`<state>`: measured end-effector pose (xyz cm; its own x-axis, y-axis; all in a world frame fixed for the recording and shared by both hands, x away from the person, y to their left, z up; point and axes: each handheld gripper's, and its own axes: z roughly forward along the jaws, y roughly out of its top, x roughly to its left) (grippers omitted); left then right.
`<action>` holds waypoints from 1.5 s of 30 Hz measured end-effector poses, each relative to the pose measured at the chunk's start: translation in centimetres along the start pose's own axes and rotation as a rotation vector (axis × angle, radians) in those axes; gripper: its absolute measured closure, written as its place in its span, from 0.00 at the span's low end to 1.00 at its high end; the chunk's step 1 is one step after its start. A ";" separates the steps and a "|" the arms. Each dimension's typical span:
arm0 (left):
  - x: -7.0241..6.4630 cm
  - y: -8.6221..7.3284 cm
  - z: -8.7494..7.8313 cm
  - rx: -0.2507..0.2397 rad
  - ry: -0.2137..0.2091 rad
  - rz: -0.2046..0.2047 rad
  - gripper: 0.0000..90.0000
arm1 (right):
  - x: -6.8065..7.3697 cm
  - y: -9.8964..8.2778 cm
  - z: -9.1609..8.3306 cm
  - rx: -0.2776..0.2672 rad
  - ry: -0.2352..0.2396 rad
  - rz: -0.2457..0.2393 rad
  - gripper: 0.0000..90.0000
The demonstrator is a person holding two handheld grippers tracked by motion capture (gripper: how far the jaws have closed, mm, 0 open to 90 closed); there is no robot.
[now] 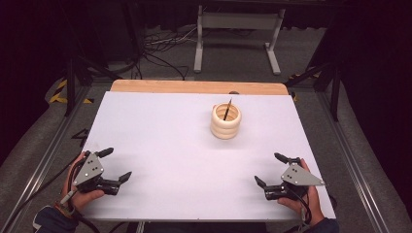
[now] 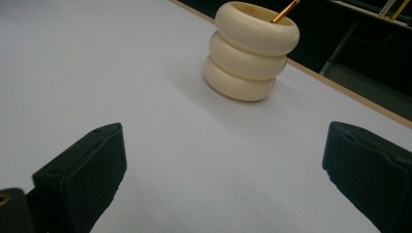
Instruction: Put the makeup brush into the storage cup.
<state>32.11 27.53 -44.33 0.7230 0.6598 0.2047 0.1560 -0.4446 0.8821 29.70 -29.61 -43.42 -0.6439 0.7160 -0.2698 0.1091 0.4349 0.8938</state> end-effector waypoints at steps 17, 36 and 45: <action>-0.5 -1.3 -1.0 0.028 -0.021 -0.037 0.05 | -0.2 0.0 -0.2 -0.006 -0.005 0.006 0.03; -0.4 -1.3 -1.2 0.012 -0.020 -0.039 0.05 | 0.0 0.1 -0.2 -0.001 -0.003 0.002 0.03; -0.4 -1.2 -1.2 0.008 -0.021 -0.038 0.05 | 0.0 0.0 0.0 0.006 -0.002 0.000 0.03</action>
<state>30.85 28.54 -44.95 0.7305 0.6635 0.1616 0.1889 -0.4237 0.8859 29.72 -29.63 -43.36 -0.6425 0.7171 -0.2701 0.1135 0.4376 0.8920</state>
